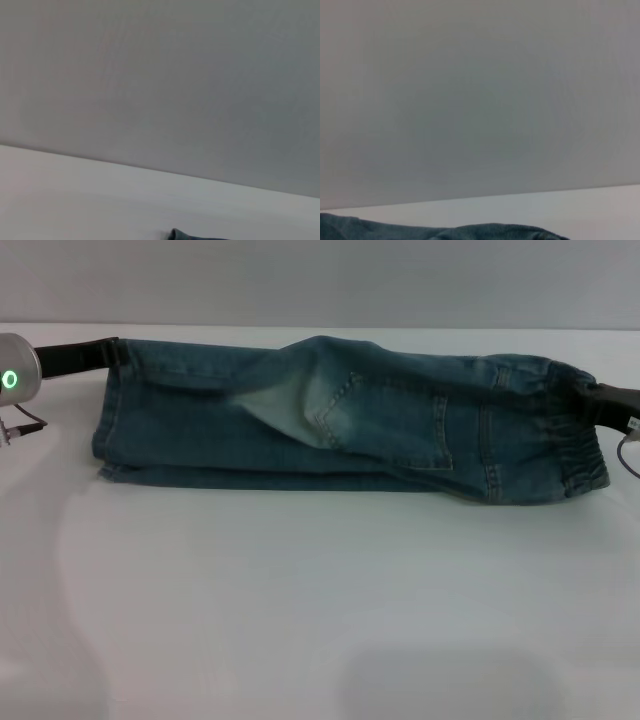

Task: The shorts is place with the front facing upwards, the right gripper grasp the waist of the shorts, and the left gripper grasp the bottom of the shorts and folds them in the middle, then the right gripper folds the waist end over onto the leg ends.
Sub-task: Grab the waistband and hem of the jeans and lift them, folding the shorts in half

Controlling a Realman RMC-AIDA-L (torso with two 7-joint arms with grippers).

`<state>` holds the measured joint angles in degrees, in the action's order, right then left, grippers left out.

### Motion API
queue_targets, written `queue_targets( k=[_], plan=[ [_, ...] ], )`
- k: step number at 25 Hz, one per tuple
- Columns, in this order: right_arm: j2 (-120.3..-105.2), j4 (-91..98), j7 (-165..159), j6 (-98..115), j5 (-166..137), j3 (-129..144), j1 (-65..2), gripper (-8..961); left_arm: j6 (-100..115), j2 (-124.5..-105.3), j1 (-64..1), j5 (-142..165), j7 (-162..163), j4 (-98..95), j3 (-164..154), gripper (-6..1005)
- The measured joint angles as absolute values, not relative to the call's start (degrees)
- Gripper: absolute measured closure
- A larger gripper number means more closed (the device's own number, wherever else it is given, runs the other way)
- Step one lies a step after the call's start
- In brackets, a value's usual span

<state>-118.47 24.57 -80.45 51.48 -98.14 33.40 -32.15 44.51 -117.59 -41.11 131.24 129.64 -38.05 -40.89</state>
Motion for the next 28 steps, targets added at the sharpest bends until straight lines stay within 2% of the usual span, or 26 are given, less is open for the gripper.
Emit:
queue_targets(
  k=[16,22,28],
  plan=[
    [-118.47,23.7,-80.4,50.6,-98.4,33.5,-31.9,896,41.5,-117.50,-40.6,131.4,127.8,-37.9,-45.3,982],
    [-118.41,23.6,-80.8,49.7,-98.3,33.5,-32.1,888,40.6,-117.72,-40.4,131.3,127.8,-37.9,-45.4,804],
    [-118.41,23.6,-80.9,49.6,-98.1,33.2,-31.6,630,40.6,-117.81,-39.7,128.7,127.4,-38.1,-45.4,684]
  ],
)
